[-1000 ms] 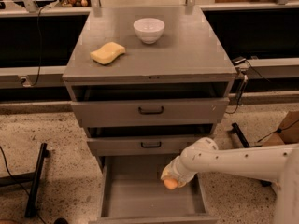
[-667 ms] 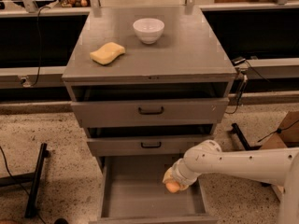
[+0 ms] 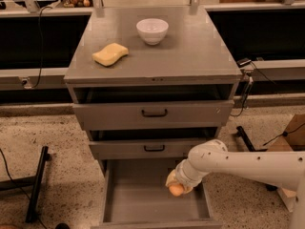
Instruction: Pick orange from bottom drawer and place on counter
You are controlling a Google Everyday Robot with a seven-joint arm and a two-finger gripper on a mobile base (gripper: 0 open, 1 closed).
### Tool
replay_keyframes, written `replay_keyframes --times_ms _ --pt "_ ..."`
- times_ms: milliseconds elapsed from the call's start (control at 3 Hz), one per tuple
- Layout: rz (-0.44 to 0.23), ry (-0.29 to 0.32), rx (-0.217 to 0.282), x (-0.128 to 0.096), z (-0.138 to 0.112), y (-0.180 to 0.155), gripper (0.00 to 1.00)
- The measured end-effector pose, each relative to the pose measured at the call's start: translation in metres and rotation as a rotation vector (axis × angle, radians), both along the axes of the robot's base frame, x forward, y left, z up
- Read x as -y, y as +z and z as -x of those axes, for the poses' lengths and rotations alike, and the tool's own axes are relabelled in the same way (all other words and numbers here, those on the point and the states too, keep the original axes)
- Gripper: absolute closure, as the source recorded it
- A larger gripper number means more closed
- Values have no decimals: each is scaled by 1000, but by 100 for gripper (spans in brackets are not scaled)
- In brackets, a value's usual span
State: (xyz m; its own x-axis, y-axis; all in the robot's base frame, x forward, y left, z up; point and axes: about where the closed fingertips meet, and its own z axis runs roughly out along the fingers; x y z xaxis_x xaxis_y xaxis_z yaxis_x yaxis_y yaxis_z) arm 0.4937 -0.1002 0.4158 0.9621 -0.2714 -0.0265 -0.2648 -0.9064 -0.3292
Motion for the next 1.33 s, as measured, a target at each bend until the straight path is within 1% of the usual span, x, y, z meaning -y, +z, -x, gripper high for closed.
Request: replay_keyframes --times_ms 333,667,1000,1333 --pt "-81 35 19 1 10 57 100" --pt "-126 106 35 7 12 124 100" --pt "-115 141 2 18 -13 178 100" --pt "-60 139 -2 22 -49 243 100"
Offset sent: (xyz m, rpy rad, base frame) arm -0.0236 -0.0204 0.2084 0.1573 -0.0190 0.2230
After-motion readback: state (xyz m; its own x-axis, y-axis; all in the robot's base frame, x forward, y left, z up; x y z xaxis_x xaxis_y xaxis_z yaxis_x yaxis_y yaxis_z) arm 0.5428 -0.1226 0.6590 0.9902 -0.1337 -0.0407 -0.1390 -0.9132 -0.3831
